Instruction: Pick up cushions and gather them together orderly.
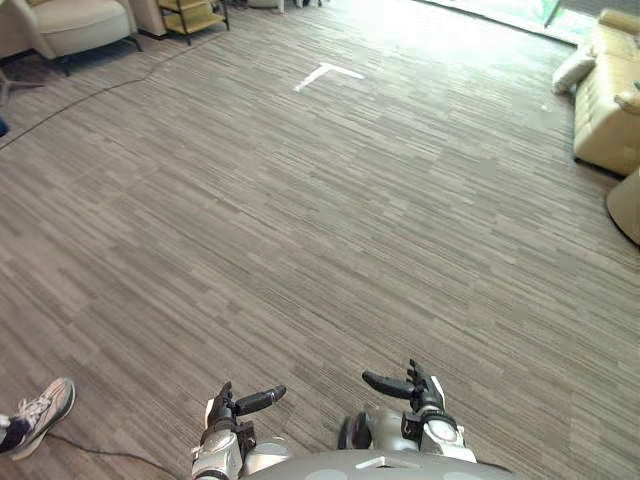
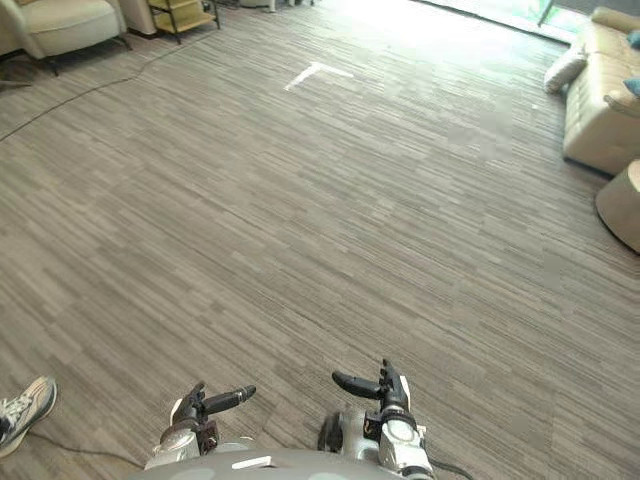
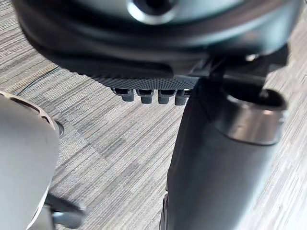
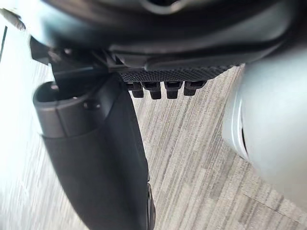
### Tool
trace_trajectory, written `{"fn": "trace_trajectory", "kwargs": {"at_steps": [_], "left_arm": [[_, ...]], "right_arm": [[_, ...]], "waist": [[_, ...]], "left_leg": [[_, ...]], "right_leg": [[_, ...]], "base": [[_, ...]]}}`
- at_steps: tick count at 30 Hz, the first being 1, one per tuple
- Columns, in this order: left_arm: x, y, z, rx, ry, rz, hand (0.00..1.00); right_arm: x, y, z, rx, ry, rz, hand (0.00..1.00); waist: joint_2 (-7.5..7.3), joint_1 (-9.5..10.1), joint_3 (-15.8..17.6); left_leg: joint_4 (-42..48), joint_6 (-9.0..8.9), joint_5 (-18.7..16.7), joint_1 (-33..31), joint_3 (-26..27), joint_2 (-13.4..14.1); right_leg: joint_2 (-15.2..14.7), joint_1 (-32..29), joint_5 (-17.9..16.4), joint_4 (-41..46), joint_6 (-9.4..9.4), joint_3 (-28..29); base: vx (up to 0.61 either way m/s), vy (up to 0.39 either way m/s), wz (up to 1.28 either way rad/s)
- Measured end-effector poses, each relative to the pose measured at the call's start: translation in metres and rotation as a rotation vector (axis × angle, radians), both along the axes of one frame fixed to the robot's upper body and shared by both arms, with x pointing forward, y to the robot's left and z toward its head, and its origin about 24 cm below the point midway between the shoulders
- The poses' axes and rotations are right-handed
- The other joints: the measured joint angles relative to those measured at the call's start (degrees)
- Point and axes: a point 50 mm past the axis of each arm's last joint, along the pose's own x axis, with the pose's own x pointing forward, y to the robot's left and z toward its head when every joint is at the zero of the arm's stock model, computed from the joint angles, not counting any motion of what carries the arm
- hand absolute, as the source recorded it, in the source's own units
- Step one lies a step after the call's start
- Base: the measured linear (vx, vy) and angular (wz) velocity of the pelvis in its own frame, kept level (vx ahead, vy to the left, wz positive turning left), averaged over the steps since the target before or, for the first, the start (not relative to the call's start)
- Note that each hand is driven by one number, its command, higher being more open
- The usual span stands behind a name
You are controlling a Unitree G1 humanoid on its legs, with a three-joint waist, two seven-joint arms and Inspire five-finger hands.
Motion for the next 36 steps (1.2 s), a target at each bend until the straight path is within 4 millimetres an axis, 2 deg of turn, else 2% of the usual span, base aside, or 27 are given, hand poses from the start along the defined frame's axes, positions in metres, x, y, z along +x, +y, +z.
{"fn": "trace_trajectory", "kwargs": {"at_steps": [1,3,4,5,6,8,10,11,13,14,15,16,17,18,19,20,21,24,25,26,27,28,31,33,34,35,36], "left_arm": [[0.002,-0.003,0.000,-0.008,-0.004,-0.017,1.00],[0.005,-0.005,0.000,-0.016,-0.009,-0.031,1.00],[0.008,-0.007,0.001,-0.022,-0.024,-0.017,1.00],[0.010,-0.009,0.002,-0.025,-0.036,-0.013,1.00],[0.012,-0.008,0.005,-0.017,-0.059,-0.016,1.00],[0.015,-0.007,0.007,-0.010,-0.074,-0.020,1.00],[0.025,-0.008,0.013,-0.006,-0.131,-0.017,1.00],[0.026,-0.008,0.013,-0.006,-0.132,-0.017,1.00],[0.031,-0.007,0.015,-0.001,-0.158,-0.016,1.00],[0.032,-0.007,0.016,0.000,-0.161,-0.016,1.00],[0.035,-0.007,0.017,0.000,-0.176,-0.010,1.00],[0.035,-0.007,0.018,-0.006,-0.184,0.010,1.00],[0.035,-0.007,0.018,-0.010,-0.185,0.023,1.00],[0.033,-0.008,0.017,-0.024,-0.183,0.051,1.00],[0.031,-0.006,0.016,-0.027,-0.180,0.065,1.00],[0.031,0.000,0.017,-0.014,-0.180,0.053,1.00],[0.031,0.001,0.017,-0.010,-0.180,0.050,1.00],[0.028,0.006,0.016,-0.002,-0.162,0.059,1.00],[0.025,0.006,0.014,0.000,-0.145,0.060,1.00],[0.024,0.004,0.012,-0.008,-0.127,0.059,1.00],[0.023,0.004,0.012,-0.010,-0.119,0.059,1.00],[0.019,0.002,0.009,-0.017,-0.095,0.057,1.00],[0.014,0.001,0.007,-0.017,-0.080,0.052,1.00],[0.011,0.001,0.006,-0.020,-0.070,0.049,1.00],[0.009,0.000,0.004,-0.024,-0.056,0.050,1.00],[0.008,0.000,0.004,-0.025,-0.051,0.049,1.00],[0.003,-0.006,0.001,-0.041,-0.028,0.045,1.00]], "right_arm": [[0.000,-0.002,0.000,-0.004,0.005,-0.001,1.00],[0.000,-0.005,0.000,-0.005,0.004,-0.023,1.00],[-0.001,-0.008,0.000,-0.010,0.014,-0.021,1.00],[-0.002,-0.010,-0.001,-0.015,0.023,-0.021,1.00],[-0.006,-0.010,-0.003,-0.016,0.046,-0.021,1.00],[-0.007,-0.010,-0.004,-0.017,0.051,-0.022,1.00],[-0.012,-0.011,-0.007,-0.017,0.080,-0.030,1.00],[-0.013,-0.011,-0.007,-0.017,0.081,-0.030,1.00],[-0.014,-0.010,-0.008,-0.017,0.095,-0.030,1.00],[-0.014,-0.010,-0.008,-0.016,0.096,-0.030,1.00],[-0.015,-0.008,-0.008,-0.015,0.099,-0.025,1.00],[-0.015,-0.007,-0.008,-0.019,0.100,-0.015,1.00],[-0.015,-0.007,-0.008,-0.021,0.101,-0.007,1.00],[-0.016,-0.005,-0.009,-0.024,0.105,0.006,1.00],[-0.017,-0.001,-0.010,-0.019,0.114,0.020,1.00],[-0.018,0.006,-0.010,-0.001,0.118,0.023,1.00],[-0.019,0.009,-0.011,0.006,0.120,0.023,1.00],[-0.024,0.009,-0.013,0.015,0.138,0.029,1.00],[-0.022,0.008,-0.012,0.010,0.128,0.036,1.00],[-0.020,0.007,-0.010,0.004,0.110,0.049,1.00],[-0.018,0.007,-0.010,0.003,0.103,0.049,1.00],[-0.014,0.004,-0.007,-0.004,0.082,0.050,1.00],[-0.009,0.002,-0.004,-0.015,0.039,0.049,1.00],[-0.005,0.001,-0.001,-0.017,0.016,0.044,1.00],[-0.001,-0.001,0.000,-0.015,0.002,0.034,1.00],[0.000,-0.001,0.000,-0.014,0.001,0.030,1.00],[-0.001,-0.005,0.000,-0.015,0.011,0.017,1.00]], "waist": [[0.06,0.20,-0.3],[1.08,-0.07,-0.1],[2.89,0.14,0.3],[3.53,0.50,0.4],[3.98,0.78,0.7],[3.60,0.91,0.8],[2.20,1.64,1.4],[2.18,1.66,1.4],[1.63,2.19,2.0],[1.54,2.26,2.1],[1.22,2.88,2.4],[1.50,3.16,2.6],[1.64,3.29,2.6],[2.07,3.43,2.6],[2.02,4.06,1.9],[0.03,3.92,1.1],[-0.79,3.93,0.7],[-2.10,4.27,0.4],[-2.05,3.94,0.5],[-1.84,3.37,0.8],[-1.76,3.37,0.9],[-0.97,2.92,1.0],[-0.68,2.53,1.1],[-0.72,1.92,1.1],[-0.38,1.31,1.1],[-0.15,1.03,1.1],[0.71,0.42,0.1]], "left_leg": [[1.0,-1.65,1.0,0.2,-1.3,0.7],[12.9,-2.66,1.4,-4.1,-4.7,2.0],[33.0,-6.81,4.2,-12.7,-9.0,4.4],[40.4,-7.90,4.8,-15.8,-10.2,5.3],[51.2,-8.07,4.5,-21.0,-10.8,6.2],[53.4,-8.06,4.1,-24.3,-10.2,5.9],[48.3,-5.85,2.3,-30.9,-5.7,5.0],[48.1,-5.80,2.3,-31.0,-5.7,5.0],[35.5,-4.50,2.0,-34.9,-3.9,2.9],[33.5,-4.39,2.1,-35.1,-4.0,2.5],[21.1,-4.33,5.5,-36.6,-4.3,0.8],[14.1,-4.27,8.5,-36.8,-4.6,0.6],[11.8,-4.21,9.6,-36.8,-4.7,0.6],[8.5,-3.73,13.1,-36.6,-4.7,0.8],[9.4,-2.43,20.1,-35.6,-4.5,0.7],[10.5,-1.29,19.9,-35.5,-3.2,-0.4],[11.2,-0.44,18.7,-35.6,-2.7,-1.0],[15.3,1.86,12.5,-31.6,0.3,-3.7],[15.2,2.57,9.9,-28.4,0.5,-4.7],[15.1,2.94,7.4,-24.9,0.3,-5.4],[14.9,3.03,6.8,-23.7,0.3,-5.6],[12.9,3.73,4.6,-18.4,0.3,-5.7],[7.3,3.48,3.1,-10.0,-1.0,-5.4],[5.0,1.72,1.6,-5.9,-2.2,-4.6],[3.8,0.80,0.0,-3.6,-2.8,-4.1],[3.7,0.49,-0.4,-3.2,-3.1,-3.8],[2.5,-0.23,-1.1,-0.9,-4.8,-2.4]], "right_leg": [[0.2,-0.3,-2.4,2.0,-0.91,-0.6],[1.3,1.8,-5.7,2.2,-1.63,-1.2],[3.8,6.4,-6.1,-1.7,-1.90,-1.3],[5.2,8.8,-6.1,-3.4,-1.92,-1.0],[7.2,14.4,-6.4,-7.1,-2.43,0.2],[7.6,18.1,-6.5,-9.7,-2.62,1.1],[7.6,24.5,-6.6,-15.0,-2.56,4.4],[7.6,24.6,-6.6,-15.1,-2.55,4.5],[7.2,29.7,-7.0,-19.0,-1.68,7.8],[7.1,30.1,-7.1,-19.3,-1.46,8.2],[6.3,32.4,-7.9,-20.5,-0.14,10.3],[6.2,33.7,-8.5,-20.8,0.87,12.0],[6.1,34.2,-8.8,-20.9,1.34,12.7],[6.1,35.7,-9.7,-21.0,2.49,14.5],[4.9,37.2,-10.5,-20.8,3.06,17.4],[2.9,36.3,-10.5,-19.0,3.12,19.2],[1.9,35.3,-10.4,-17.2,3.27,19.8],[-1.3,31.1,-8.3,-0.7,6.62,20.8],[-1.6,26.0,-3.0,13.3,9.66,20.9],[-2.3,19.9,-1.8,26.9,9.90,20.6],[-2.5,18.2,-2.3,29.7,9.38,20.3],[-2.9,12.0,-4.8,34.7,7.90,17.5],[-3.6,4.8,-8.2,25.8,3.97,8.9],[-2.8,1.7,-7.6,11.3,4.23,3.9],[-1.7,0.3,-3.4,1.2,4.14,3.4],[-1.5,0.3,-1.7,0.4,4.01,3.4],[0.1,2.0,2.6,-1.6,0.74,2.2]], "base": [[0.56,-0.263,0.15],[0.63,-0.319,0.12],[0.48,-0.258,-0.08],[0.47,-0.220,-0.38],[0.39,-0.142,-0.41],[0.45,-0.122,-0.41],[0.47,-0.087,-0.62],[0.36,-0.026,-0.61],[0.49,0.054,-0.55],[0.59,0.119,-0.62],[0.51,0.140,-0.68],[0.63,0.197,-0.75],[0.54,0.188,-0.70],[0.58,0.223,-0.84],[0.59,0.232,-0.91],[0.68,0.269,-0.69],[0.53,0.214,-0.31],[0.48,0.232,-0.23],[0.53,0.269,-0.12],[0.43,0.204,-0.07],[0.50,0.184,-0.01],[0.40,0.075,0.02],[0.33,0.016,0.18],[0.56,-0.092,0.33],[0.52,-0.138,0.23],[0.78,-0.233,0.36],[0.70,-0.220,0.40]]}}
